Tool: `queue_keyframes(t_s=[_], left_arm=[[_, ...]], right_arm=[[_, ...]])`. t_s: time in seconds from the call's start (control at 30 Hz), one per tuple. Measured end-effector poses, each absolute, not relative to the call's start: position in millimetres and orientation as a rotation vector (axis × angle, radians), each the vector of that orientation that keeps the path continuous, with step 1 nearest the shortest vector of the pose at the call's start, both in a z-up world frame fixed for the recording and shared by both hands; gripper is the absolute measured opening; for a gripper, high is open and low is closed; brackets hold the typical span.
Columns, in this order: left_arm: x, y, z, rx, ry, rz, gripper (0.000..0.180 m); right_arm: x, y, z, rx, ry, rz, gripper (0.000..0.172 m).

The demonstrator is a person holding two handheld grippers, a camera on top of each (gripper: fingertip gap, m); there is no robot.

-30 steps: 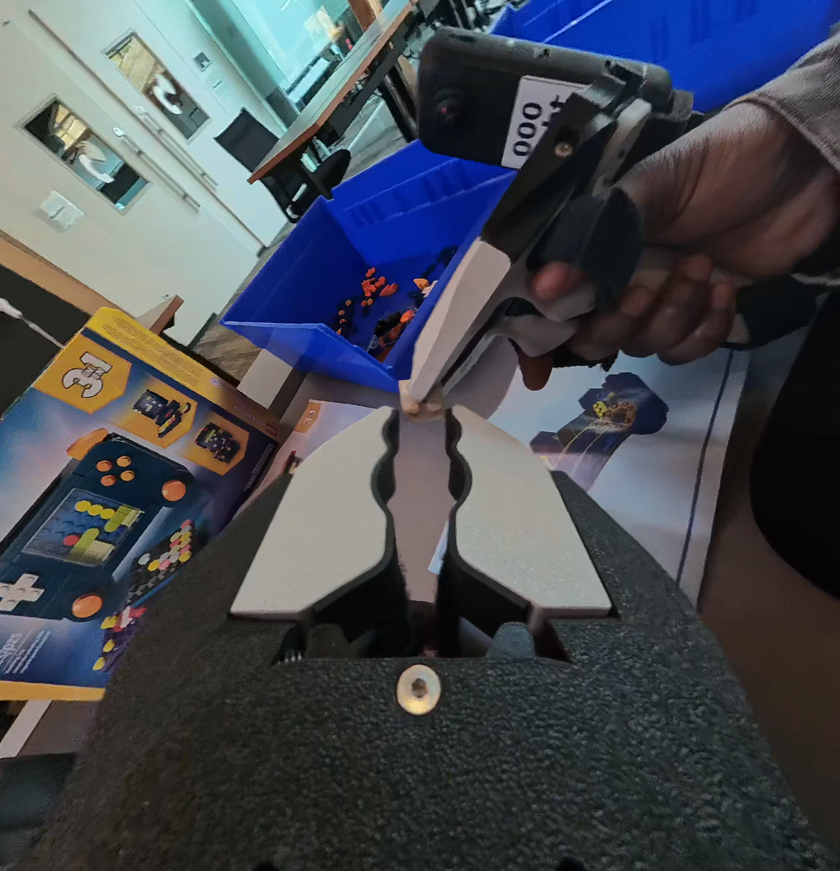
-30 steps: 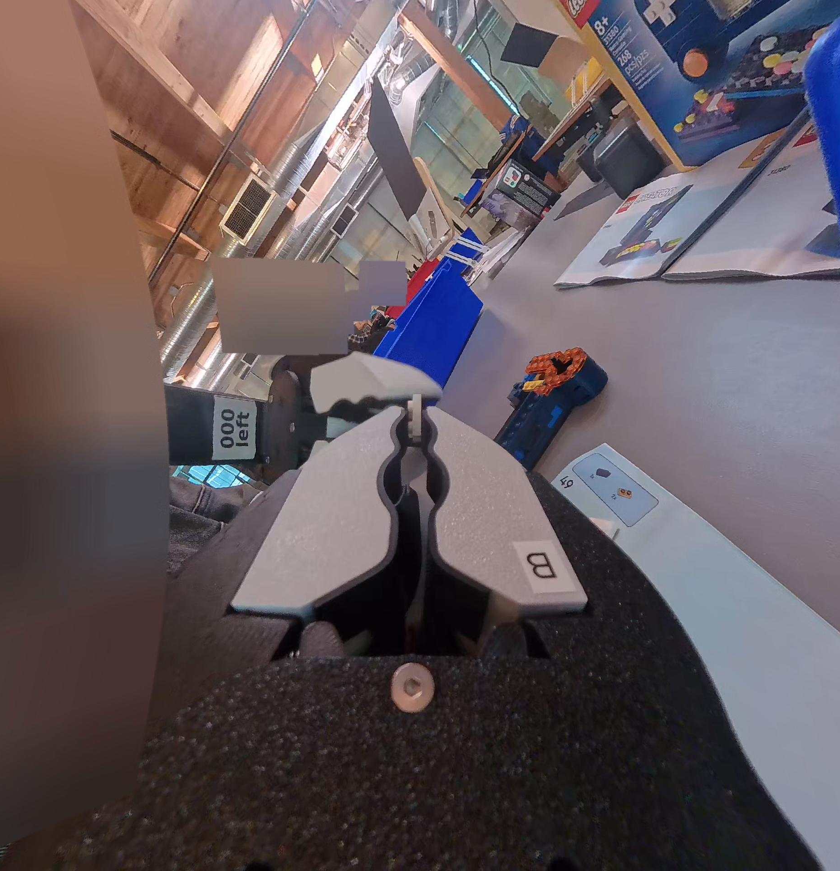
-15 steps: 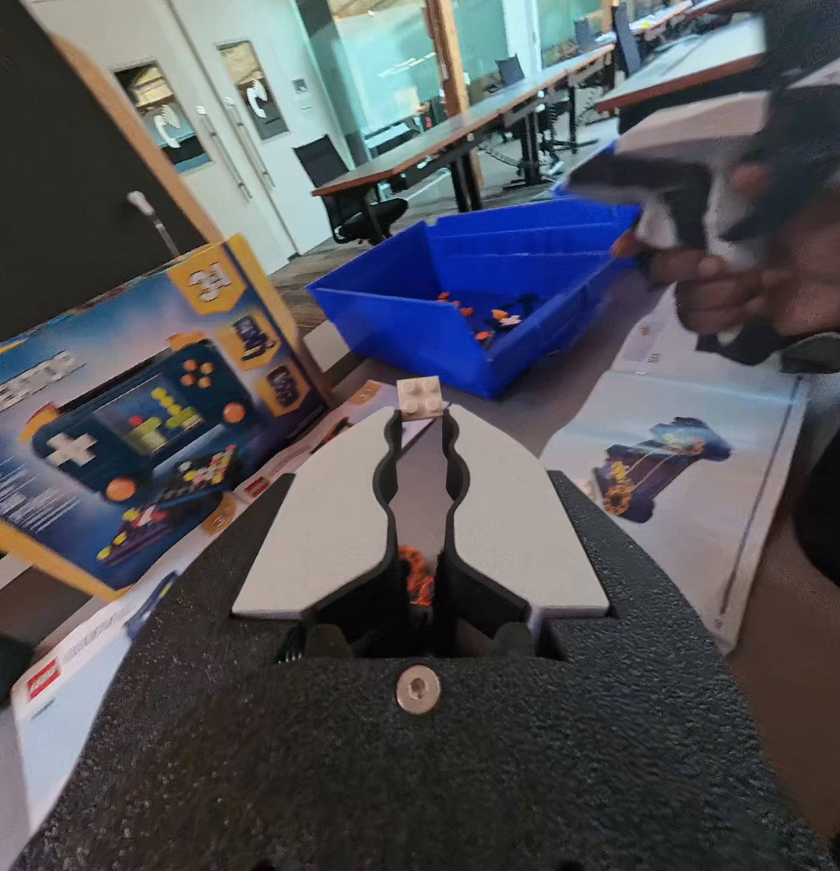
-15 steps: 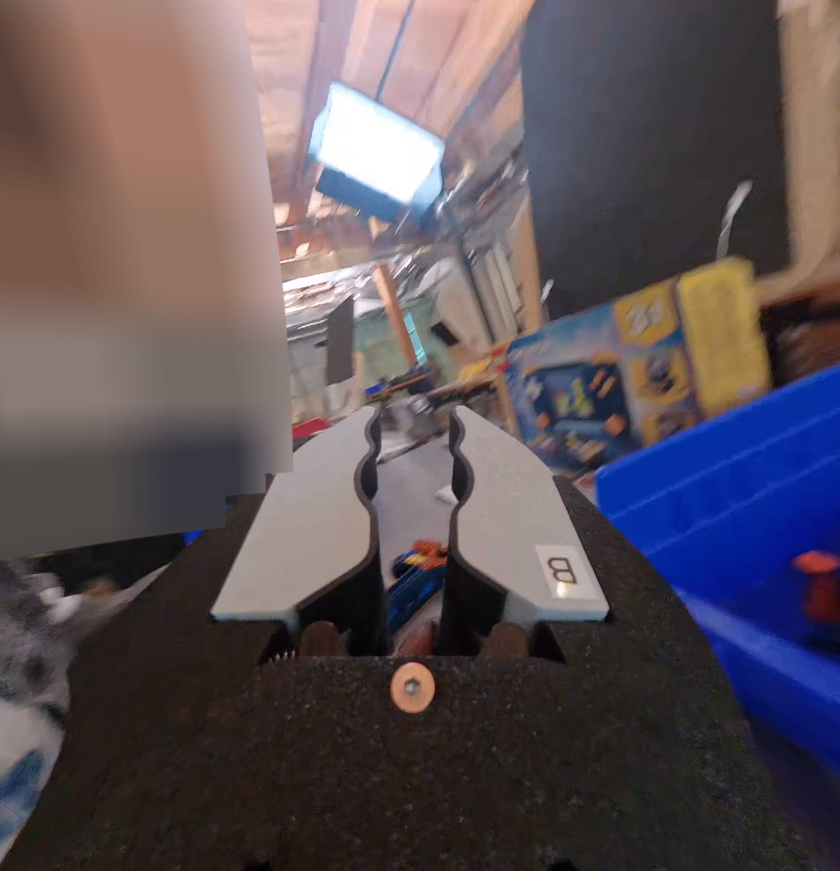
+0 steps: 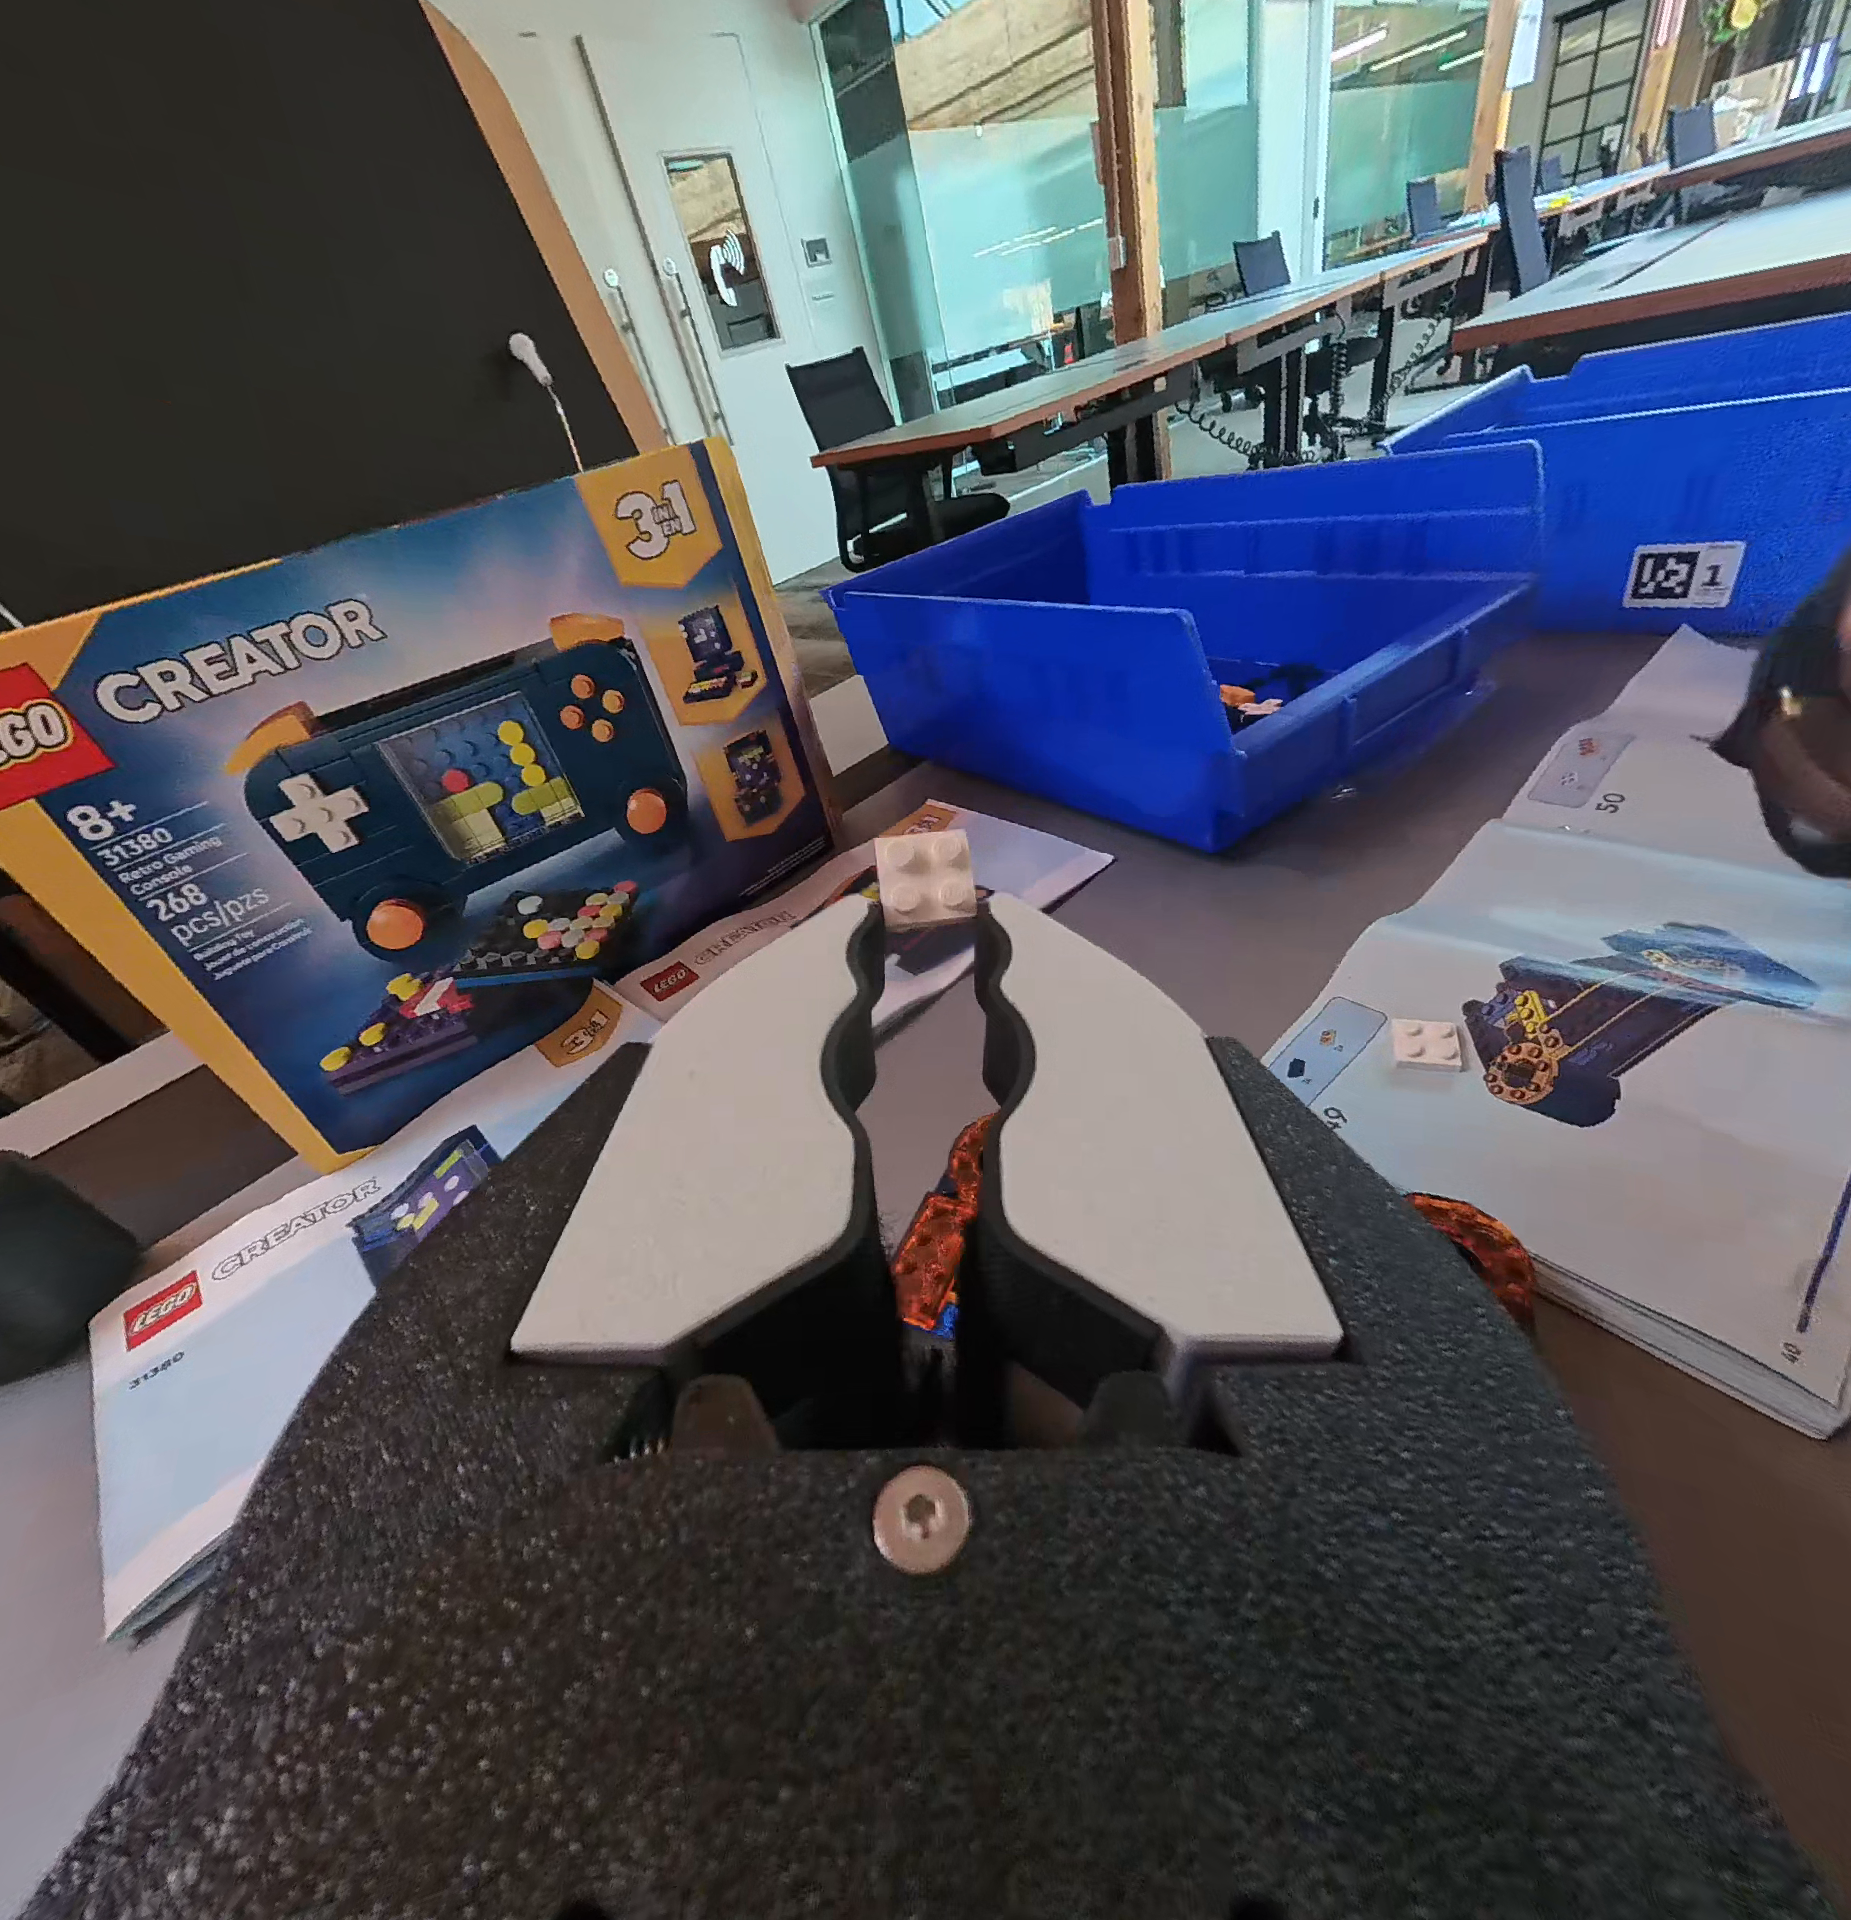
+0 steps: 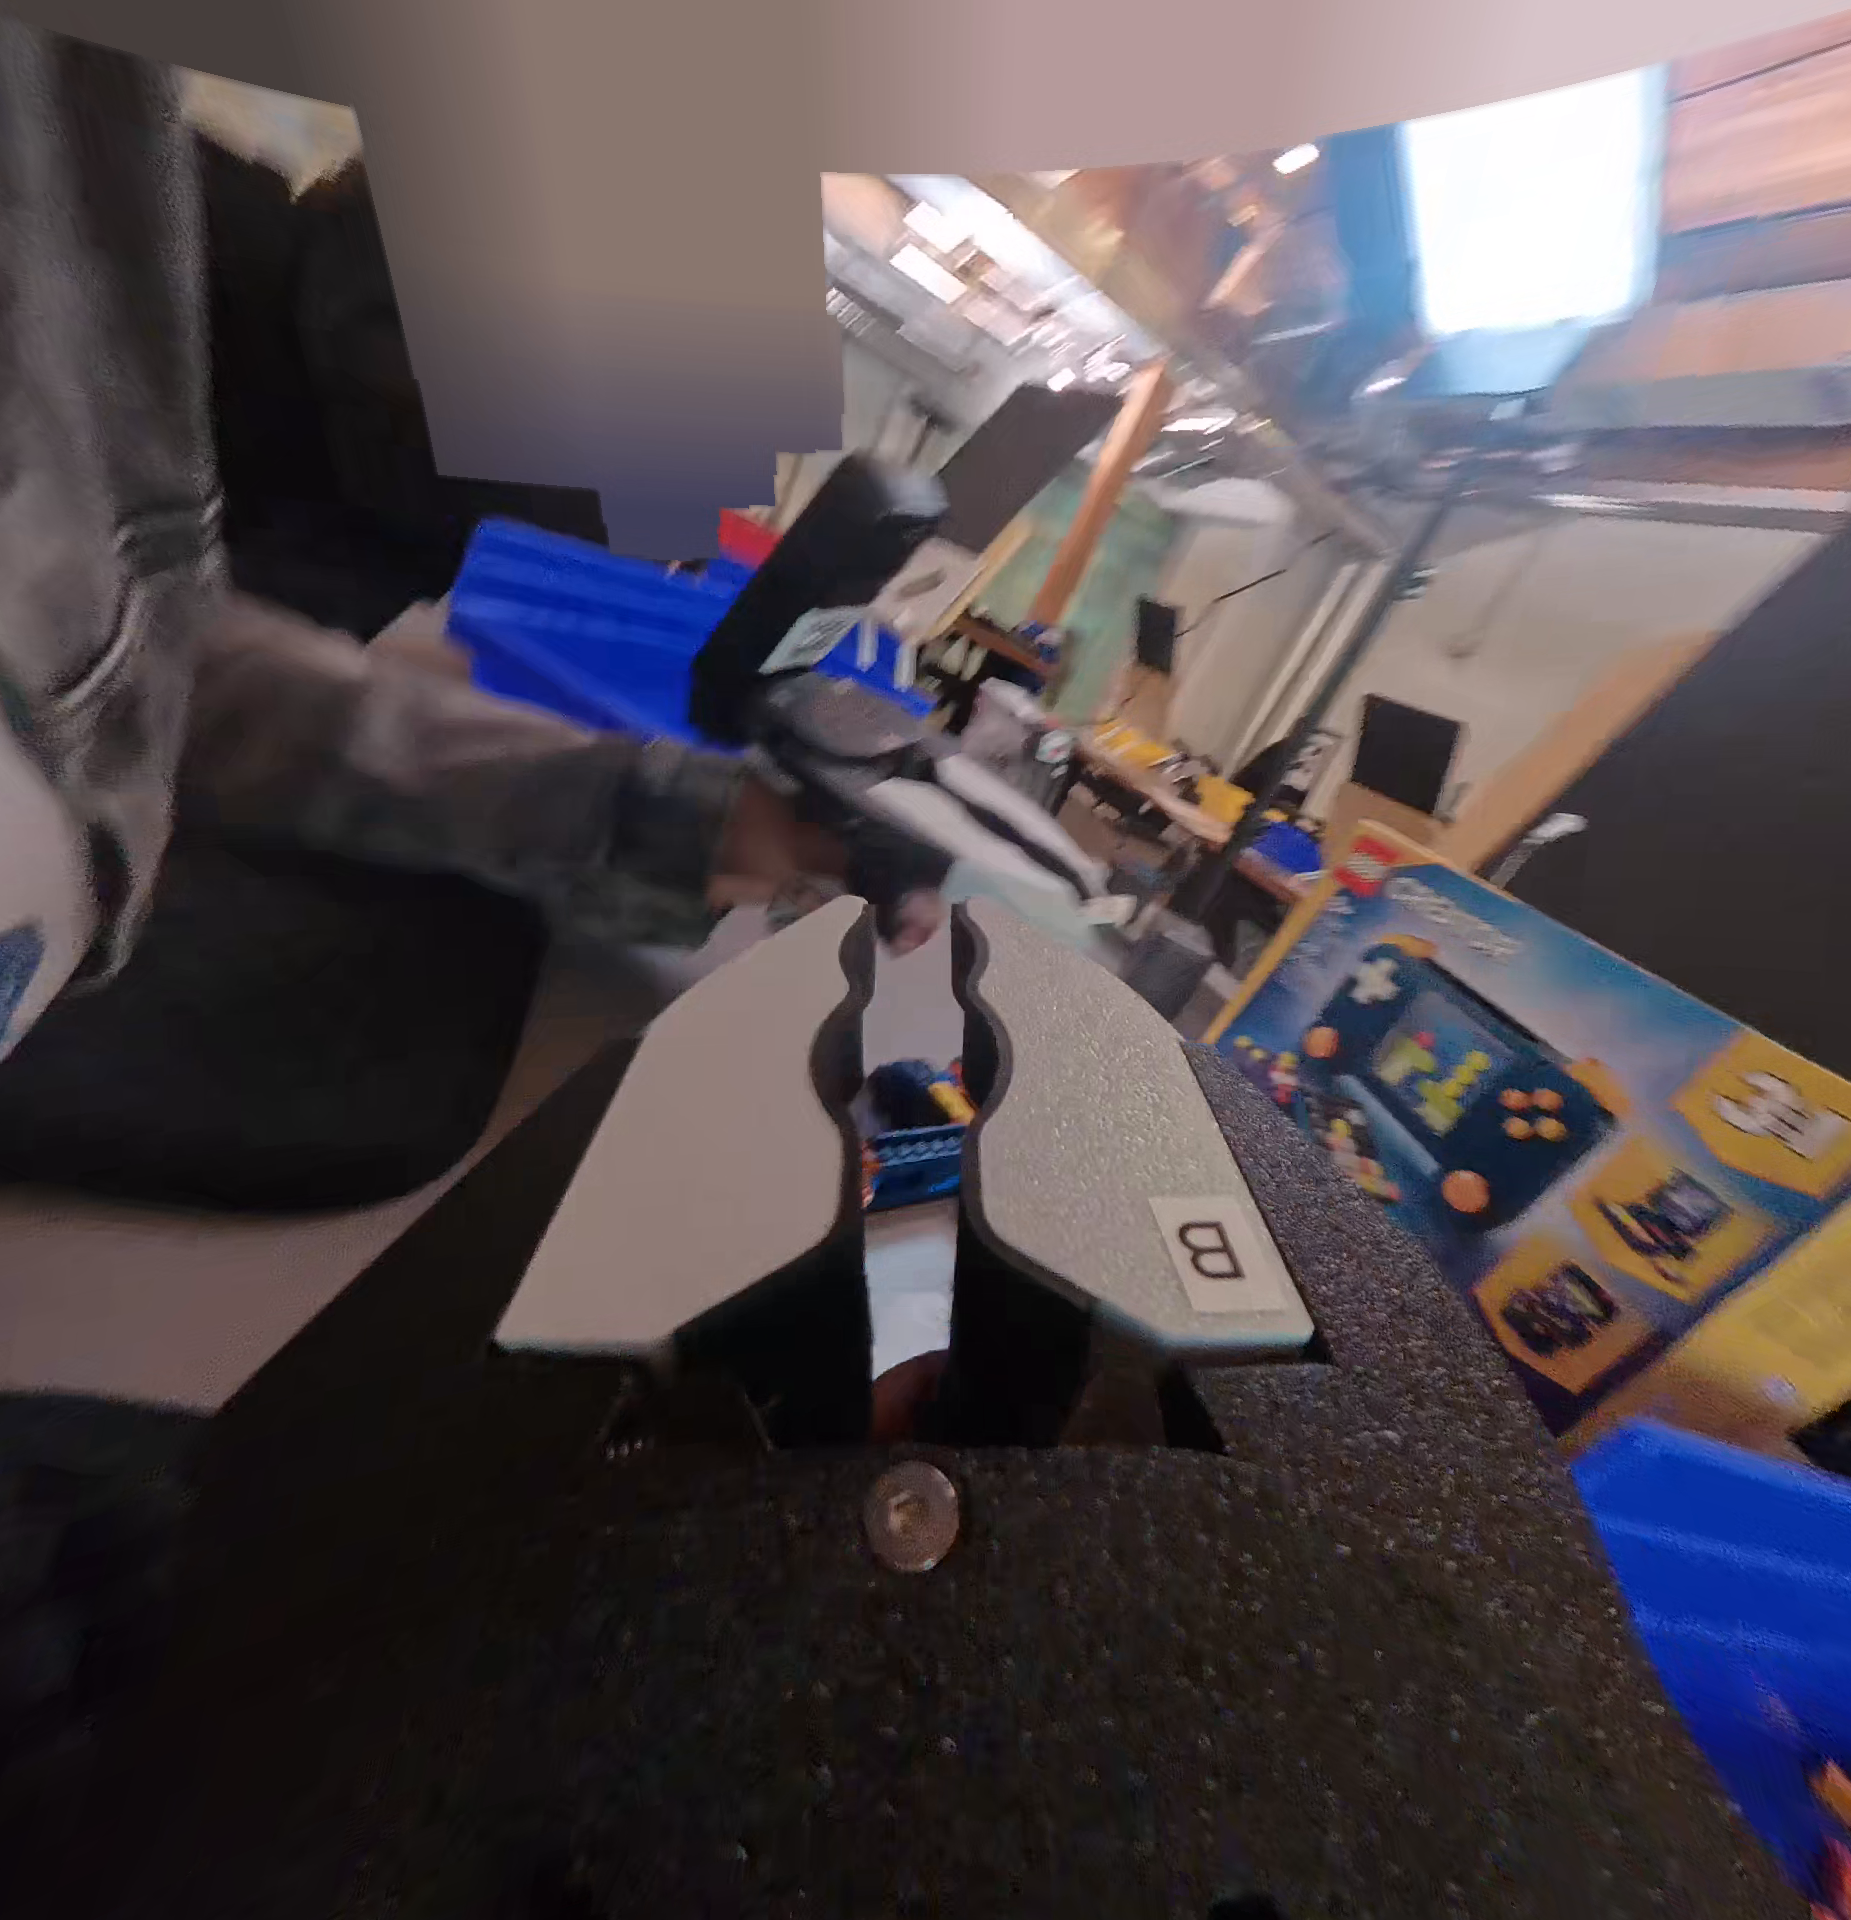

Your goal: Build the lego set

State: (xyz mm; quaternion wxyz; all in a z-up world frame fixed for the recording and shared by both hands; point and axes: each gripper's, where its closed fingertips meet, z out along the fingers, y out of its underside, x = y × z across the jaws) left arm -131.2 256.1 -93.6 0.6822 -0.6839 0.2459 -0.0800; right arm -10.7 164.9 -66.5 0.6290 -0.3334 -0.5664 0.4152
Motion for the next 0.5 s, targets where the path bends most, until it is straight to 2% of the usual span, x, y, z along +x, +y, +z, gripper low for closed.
queue_keyframes(t_s=[0.27, 0.5], left_arm=[[-123.9, 257.4, -106.5, -1.56, 0.625, -0.149, 0.016], [-118.4, 257.5, -114.1, -1.564, 0.691, -0.103, 0.016]], right_arm=[[-37.3, 114.8, -154.8, -0.643, -1.894, 0.667, 0.009], [-34.3, 122.1, -161.2, -0.686, -1.923, 0.61, 0.001]])
